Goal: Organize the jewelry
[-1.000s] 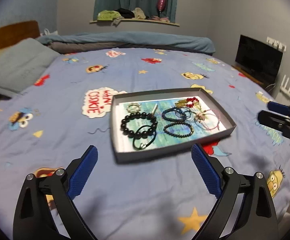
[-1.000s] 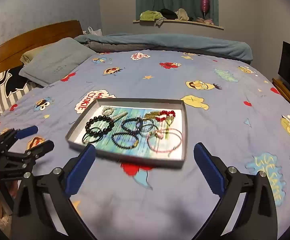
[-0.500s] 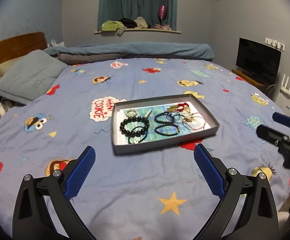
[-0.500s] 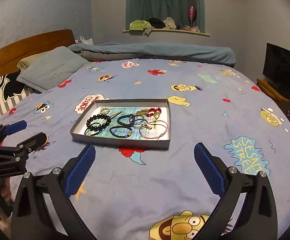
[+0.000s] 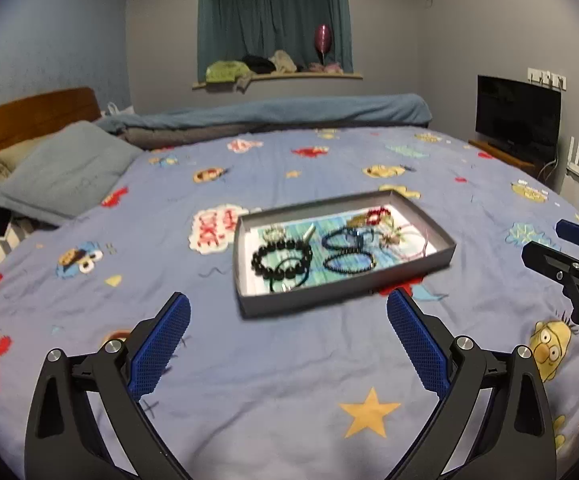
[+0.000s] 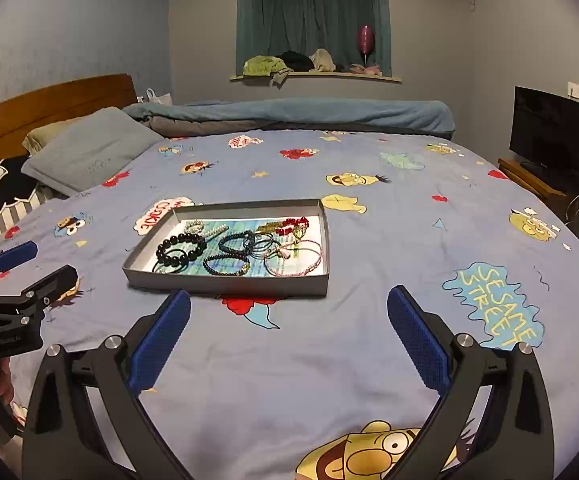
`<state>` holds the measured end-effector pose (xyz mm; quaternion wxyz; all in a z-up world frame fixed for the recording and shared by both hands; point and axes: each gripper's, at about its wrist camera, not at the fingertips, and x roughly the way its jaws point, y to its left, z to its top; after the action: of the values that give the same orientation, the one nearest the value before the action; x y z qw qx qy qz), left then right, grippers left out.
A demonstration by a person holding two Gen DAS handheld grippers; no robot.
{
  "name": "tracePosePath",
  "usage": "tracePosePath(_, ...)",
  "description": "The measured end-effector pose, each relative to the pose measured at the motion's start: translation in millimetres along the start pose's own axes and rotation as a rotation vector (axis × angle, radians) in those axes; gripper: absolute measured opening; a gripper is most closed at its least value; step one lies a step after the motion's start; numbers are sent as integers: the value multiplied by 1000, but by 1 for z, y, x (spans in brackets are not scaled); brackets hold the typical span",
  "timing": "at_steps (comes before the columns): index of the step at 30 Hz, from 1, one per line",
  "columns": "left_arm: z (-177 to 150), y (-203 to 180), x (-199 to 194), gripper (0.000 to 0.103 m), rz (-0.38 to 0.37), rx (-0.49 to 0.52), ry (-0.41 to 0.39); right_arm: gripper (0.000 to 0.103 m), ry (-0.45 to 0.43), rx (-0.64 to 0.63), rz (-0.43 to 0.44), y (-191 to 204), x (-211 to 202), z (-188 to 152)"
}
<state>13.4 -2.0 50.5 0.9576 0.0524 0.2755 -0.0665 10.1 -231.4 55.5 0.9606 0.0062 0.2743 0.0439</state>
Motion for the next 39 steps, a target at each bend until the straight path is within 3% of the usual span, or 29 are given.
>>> tracePosePath(6, -4, -4, 9, 98, -7, 11, 29, 97, 36, -15, 9, 5, 12, -6)
tracePosePath(39, -9, -2, 15, 98, -40, -14, 59, 97, 31, -23, 13, 8, 14, -7)
